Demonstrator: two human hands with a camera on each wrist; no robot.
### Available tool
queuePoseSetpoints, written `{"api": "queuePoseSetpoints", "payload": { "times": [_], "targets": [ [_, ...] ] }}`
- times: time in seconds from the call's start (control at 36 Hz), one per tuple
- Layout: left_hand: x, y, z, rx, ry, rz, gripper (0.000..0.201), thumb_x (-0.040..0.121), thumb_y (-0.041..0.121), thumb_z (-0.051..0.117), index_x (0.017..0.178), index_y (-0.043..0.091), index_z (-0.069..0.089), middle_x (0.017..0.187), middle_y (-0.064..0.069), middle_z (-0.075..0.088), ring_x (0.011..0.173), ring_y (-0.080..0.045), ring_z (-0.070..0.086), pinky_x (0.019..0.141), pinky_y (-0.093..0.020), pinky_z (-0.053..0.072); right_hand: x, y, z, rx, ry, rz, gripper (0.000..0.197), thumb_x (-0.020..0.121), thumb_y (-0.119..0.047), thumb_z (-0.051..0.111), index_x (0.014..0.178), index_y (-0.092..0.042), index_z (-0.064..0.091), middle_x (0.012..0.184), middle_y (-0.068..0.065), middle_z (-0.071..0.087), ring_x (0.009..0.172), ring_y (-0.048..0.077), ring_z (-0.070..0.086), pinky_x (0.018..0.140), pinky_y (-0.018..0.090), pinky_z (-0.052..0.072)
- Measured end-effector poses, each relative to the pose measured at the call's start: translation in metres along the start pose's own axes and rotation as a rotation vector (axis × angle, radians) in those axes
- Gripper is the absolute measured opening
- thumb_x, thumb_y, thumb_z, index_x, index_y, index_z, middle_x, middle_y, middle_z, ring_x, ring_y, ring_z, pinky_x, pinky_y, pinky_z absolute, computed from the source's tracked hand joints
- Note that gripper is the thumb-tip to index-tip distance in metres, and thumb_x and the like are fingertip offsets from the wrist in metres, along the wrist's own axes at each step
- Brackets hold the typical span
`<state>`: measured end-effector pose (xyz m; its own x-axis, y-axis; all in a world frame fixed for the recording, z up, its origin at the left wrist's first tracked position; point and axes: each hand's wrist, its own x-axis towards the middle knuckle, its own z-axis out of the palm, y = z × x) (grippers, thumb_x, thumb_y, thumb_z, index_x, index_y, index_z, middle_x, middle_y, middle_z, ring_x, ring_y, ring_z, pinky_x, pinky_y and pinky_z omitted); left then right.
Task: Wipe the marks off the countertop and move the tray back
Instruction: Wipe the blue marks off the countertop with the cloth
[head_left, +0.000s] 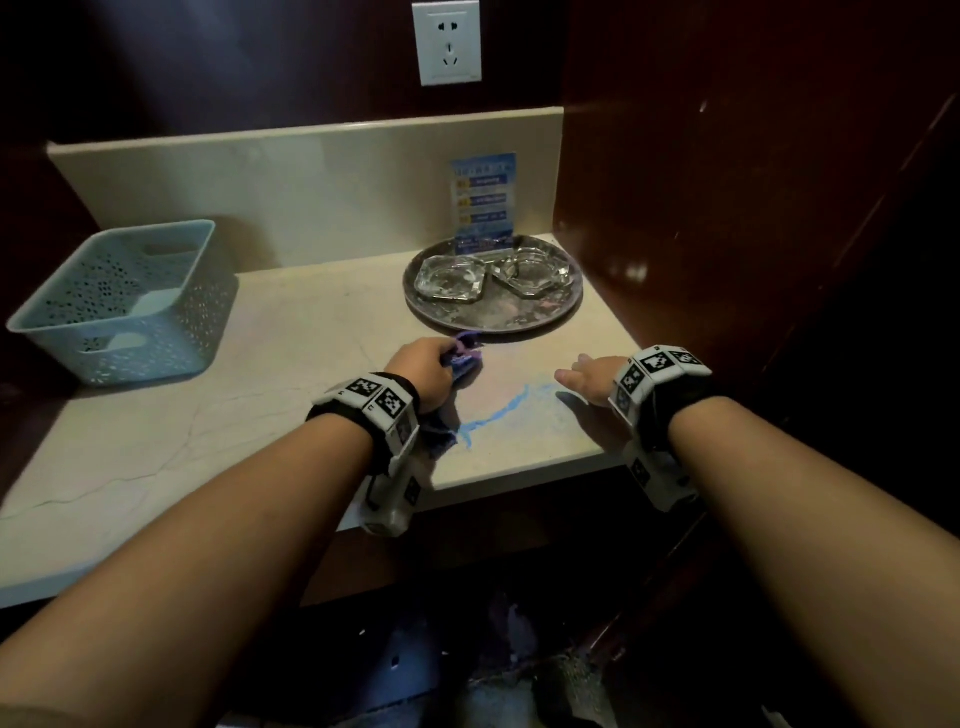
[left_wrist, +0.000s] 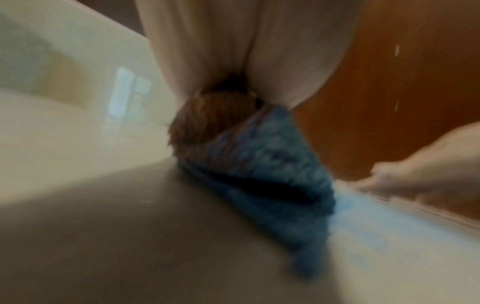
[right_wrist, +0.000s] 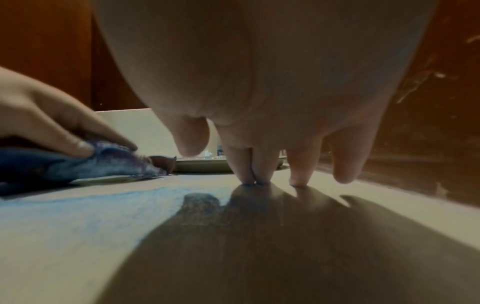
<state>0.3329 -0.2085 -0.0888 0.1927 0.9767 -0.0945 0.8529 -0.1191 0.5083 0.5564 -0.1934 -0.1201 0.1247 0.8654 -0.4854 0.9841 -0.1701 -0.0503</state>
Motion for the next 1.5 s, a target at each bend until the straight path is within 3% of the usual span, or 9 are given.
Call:
{"api": "queuePoseSetpoints", "payload": {
  "times": [0.14, 0.33, 0.44, 0.61, 0.89, 0.97, 1.14, 1.33, 1.5],
  "targets": [
    [0.001, 0.010, 0.005, 0.166, -0.229, 0.011, 0.047, 0.097, 0.024, 0.043, 0.144, 0.022, 0.036, 0.151, -0.010, 0.037, 0.136, -0.028, 0.038, 0.107, -0.029, 0.030, -0.004, -0.001, -0.004, 0.000, -0.017, 0.000, 0.071, 0.098, -0.055, 0.017, 0.153, -0.010, 0.015, 0.162, 0.006, 0.008, 0.148, 0.025, 0.016, 0.119, 0.036, 0.011],
    [-0.004, 0.040, 0.020, 0.177, -0.364, 0.123, 0.050, 0.096, 0.017, 0.044, 0.144, 0.026, 0.035, 0.155, -0.007, 0.030, 0.138, -0.026, 0.034, 0.110, -0.028, 0.026, -0.020, 0.001, -0.006, 0.020, -0.029, -0.027, 0.059, 0.104, -0.041, 0.015, 0.151, -0.007, 0.018, 0.162, 0.009, 0.004, 0.148, 0.025, 0.014, 0.118, 0.031, 0.011],
    [-0.007, 0.047, 0.026, 0.168, -0.361, 0.135, 0.048, 0.097, 0.021, 0.043, 0.145, 0.025, 0.035, 0.157, -0.003, 0.024, 0.141, -0.025, 0.030, 0.112, -0.028, 0.023, -0.026, 0.012, -0.007, 0.039, -0.030, 0.000, 0.062, 0.102, -0.046, 0.017, 0.153, -0.010, 0.015, 0.162, 0.005, 0.006, 0.149, 0.023, 0.013, 0.120, 0.033, 0.009],
    [-0.011, 0.051, 0.029, 0.150, -0.338, 0.113, 0.048, 0.096, 0.018, 0.044, 0.143, 0.026, 0.039, 0.154, -0.004, 0.032, 0.137, -0.026, 0.036, 0.109, -0.026, 0.026, -0.040, 0.030, -0.002, -0.032, 0.035, 0.032, 0.049, 0.106, -0.029, 0.018, 0.145, -0.002, 0.029, 0.151, 0.022, 0.027, 0.138, 0.035, 0.032, 0.112, 0.041, 0.030],
    [-0.015, 0.071, 0.036, 0.097, -0.301, 0.064, 0.047, 0.094, 0.012, 0.046, 0.140, 0.023, 0.044, 0.148, -0.004, 0.042, 0.132, -0.025, 0.042, 0.106, -0.026, 0.030, -0.056, 0.048, 0.018, -0.130, 0.042, -0.032, 0.047, 0.101, -0.041, 0.025, 0.141, -0.018, 0.035, 0.148, 0.020, 0.028, 0.135, 0.039, 0.033, 0.112, 0.047, 0.029],
    [-0.019, 0.082, 0.046, 0.084, -0.301, 0.094, 0.047, 0.094, 0.014, 0.048, 0.139, 0.023, 0.045, 0.147, -0.004, 0.043, 0.131, -0.024, 0.043, 0.106, -0.025, 0.030, -0.055, 0.049, 0.023, -0.117, 0.076, -0.030, 0.054, 0.098, -0.049, 0.027, 0.138, -0.015, 0.038, 0.142, 0.018, 0.034, 0.131, 0.040, 0.036, 0.110, 0.048, 0.030],
    [-0.020, 0.089, 0.061, 0.088, -0.297, 0.126, 0.051, 0.092, 0.011, 0.049, 0.141, 0.023, 0.042, 0.154, -0.004, 0.033, 0.138, -0.024, 0.035, 0.111, -0.025, 0.025, -0.074, 0.052, 0.028, -0.182, 0.063, -0.088, 0.044, 0.103, -0.038, 0.020, 0.142, -0.023, 0.034, 0.146, 0.017, 0.028, 0.136, 0.038, 0.024, 0.112, 0.045, 0.022],
    [-0.031, 0.091, 0.072, -0.034, -0.259, 0.142, 0.050, 0.085, 0.004, 0.055, 0.131, 0.023, 0.056, 0.133, -0.004, 0.058, 0.119, -0.020, 0.055, 0.088, -0.013, 0.033, -0.078, 0.055, 0.033, -0.223, 0.099, -0.176, 0.042, 0.104, -0.028, 0.020, 0.139, -0.014, 0.036, 0.144, 0.021, 0.035, 0.138, 0.032, 0.024, 0.113, 0.046, 0.020],
    [-0.040, 0.086, 0.067, -0.101, -0.268, 0.185, 0.045, 0.082, -0.005, 0.052, 0.122, 0.014, 0.064, 0.123, -0.008, 0.066, 0.107, -0.014, 0.059, 0.081, -0.013, 0.036, -0.075, 0.055, 0.030, -0.179, 0.098, -0.188, 0.043, 0.103, -0.028, 0.020, 0.142, -0.014, 0.033, 0.143, 0.020, 0.040, 0.137, 0.031, 0.026, 0.112, 0.048, 0.023]
  ]
}}
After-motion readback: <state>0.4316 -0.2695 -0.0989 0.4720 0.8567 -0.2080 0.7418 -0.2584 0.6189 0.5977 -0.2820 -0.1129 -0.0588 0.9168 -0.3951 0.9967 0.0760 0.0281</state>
